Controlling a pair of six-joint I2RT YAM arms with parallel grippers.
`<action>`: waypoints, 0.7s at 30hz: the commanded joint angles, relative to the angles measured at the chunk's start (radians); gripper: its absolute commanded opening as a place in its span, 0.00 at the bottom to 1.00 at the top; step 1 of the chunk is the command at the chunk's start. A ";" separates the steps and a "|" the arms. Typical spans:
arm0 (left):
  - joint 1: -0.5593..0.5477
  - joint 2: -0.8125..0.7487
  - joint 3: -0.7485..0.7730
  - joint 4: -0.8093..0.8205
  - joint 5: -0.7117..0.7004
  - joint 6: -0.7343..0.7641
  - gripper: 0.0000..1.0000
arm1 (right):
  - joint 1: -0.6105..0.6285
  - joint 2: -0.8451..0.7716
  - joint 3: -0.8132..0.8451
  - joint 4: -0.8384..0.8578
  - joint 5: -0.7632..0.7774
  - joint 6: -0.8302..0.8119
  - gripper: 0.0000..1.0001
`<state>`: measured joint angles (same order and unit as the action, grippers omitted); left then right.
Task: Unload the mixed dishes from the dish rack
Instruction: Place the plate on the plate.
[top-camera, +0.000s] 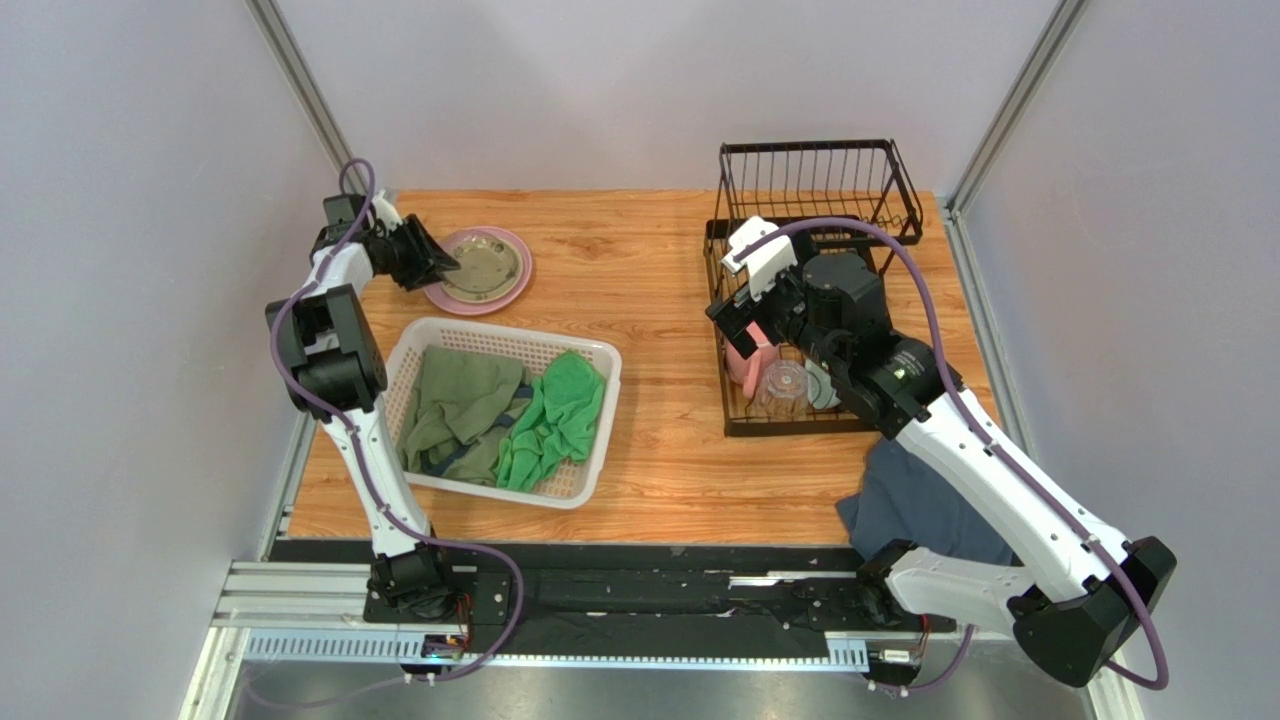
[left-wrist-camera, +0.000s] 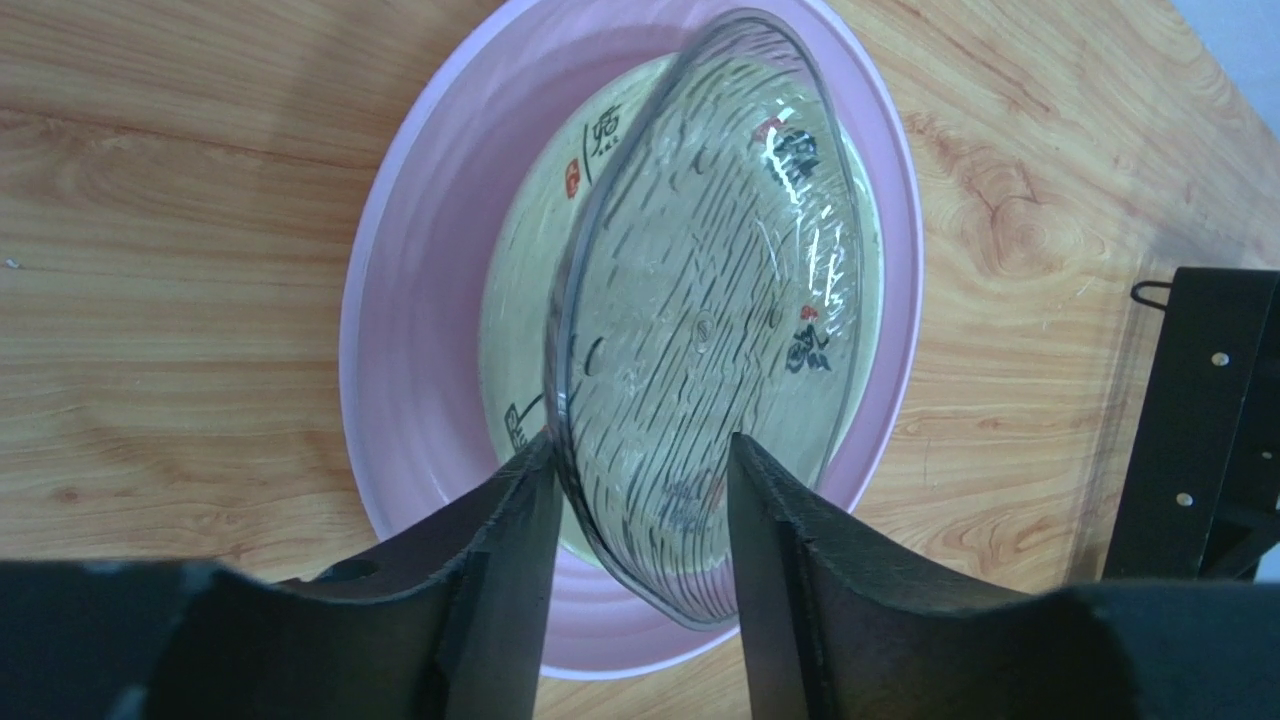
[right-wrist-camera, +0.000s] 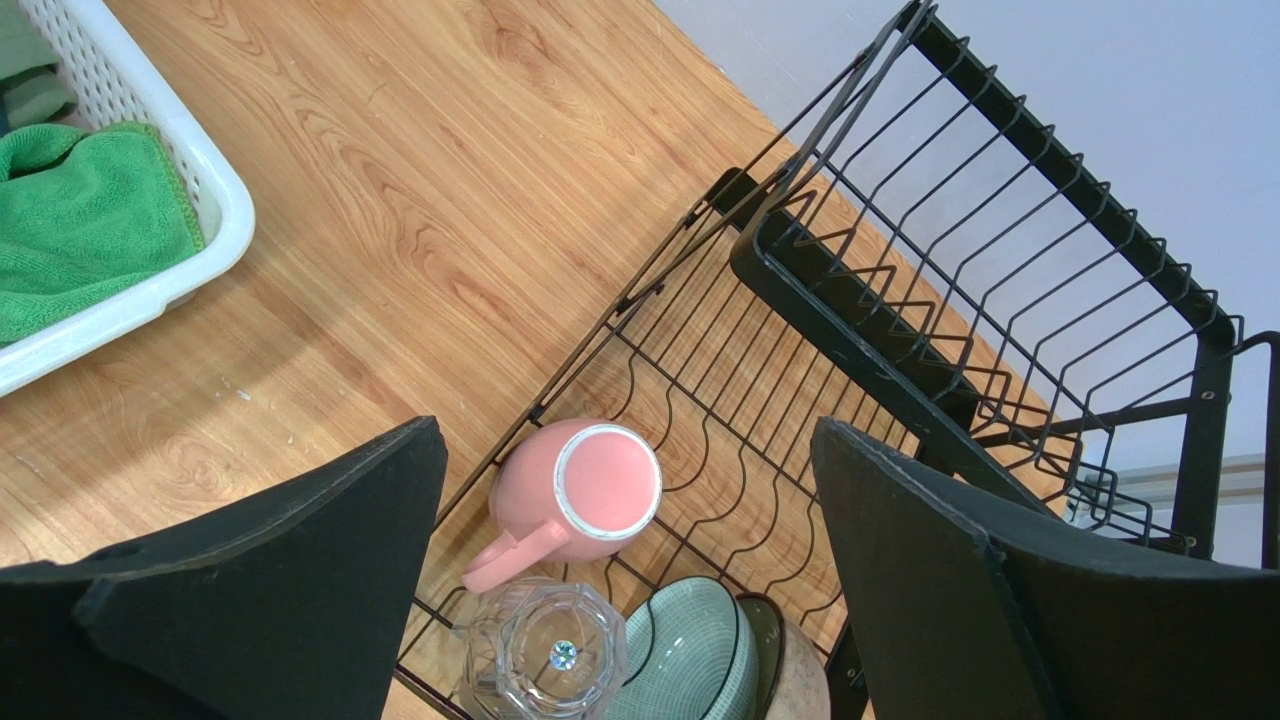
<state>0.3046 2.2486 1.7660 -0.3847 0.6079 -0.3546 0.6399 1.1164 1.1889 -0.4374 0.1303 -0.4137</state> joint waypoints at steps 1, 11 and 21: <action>0.008 -0.015 0.004 -0.025 -0.013 0.040 0.54 | -0.005 -0.024 -0.011 0.058 0.012 -0.010 1.00; 0.008 -0.037 0.024 -0.088 -0.048 0.094 0.64 | -0.006 -0.030 -0.028 0.075 0.009 -0.008 1.00; 0.002 -0.058 0.024 -0.112 -0.063 0.128 0.67 | -0.008 -0.029 -0.038 0.085 0.005 -0.007 1.00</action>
<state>0.3019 2.2482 1.7664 -0.4728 0.5587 -0.2607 0.6380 1.1091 1.1503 -0.4026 0.1303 -0.4133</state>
